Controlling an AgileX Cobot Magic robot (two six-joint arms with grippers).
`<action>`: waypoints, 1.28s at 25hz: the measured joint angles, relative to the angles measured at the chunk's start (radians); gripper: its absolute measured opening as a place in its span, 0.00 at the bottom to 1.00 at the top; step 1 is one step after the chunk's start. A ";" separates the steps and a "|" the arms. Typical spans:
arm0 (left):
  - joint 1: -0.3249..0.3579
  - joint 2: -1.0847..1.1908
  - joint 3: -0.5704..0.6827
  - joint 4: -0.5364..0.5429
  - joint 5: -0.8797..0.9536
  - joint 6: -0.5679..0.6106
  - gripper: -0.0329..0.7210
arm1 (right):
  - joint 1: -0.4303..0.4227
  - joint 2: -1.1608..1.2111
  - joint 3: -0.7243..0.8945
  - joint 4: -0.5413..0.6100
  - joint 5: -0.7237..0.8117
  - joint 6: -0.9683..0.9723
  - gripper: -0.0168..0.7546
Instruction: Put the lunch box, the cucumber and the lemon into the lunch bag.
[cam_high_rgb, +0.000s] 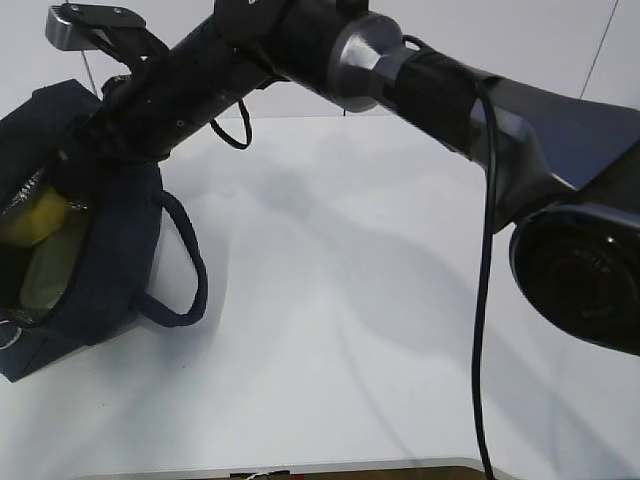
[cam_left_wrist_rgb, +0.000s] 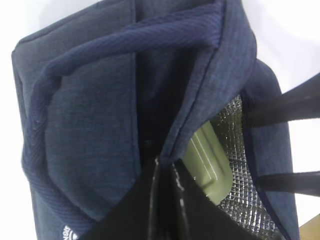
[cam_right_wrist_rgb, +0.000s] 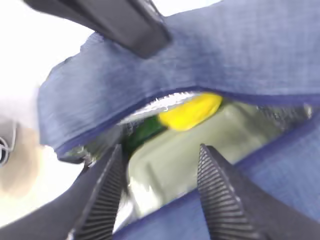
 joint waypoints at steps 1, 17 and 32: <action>0.000 0.000 0.000 0.000 0.000 0.000 0.03 | 0.000 0.000 0.000 0.000 0.005 -0.002 0.53; 0.000 0.000 0.000 0.003 0.000 0.000 0.03 | -0.017 0.000 -0.222 -0.356 0.243 0.518 0.54; 0.000 0.000 0.000 0.006 -0.002 0.000 0.03 | -0.059 0.000 -0.109 -0.190 0.243 0.604 0.54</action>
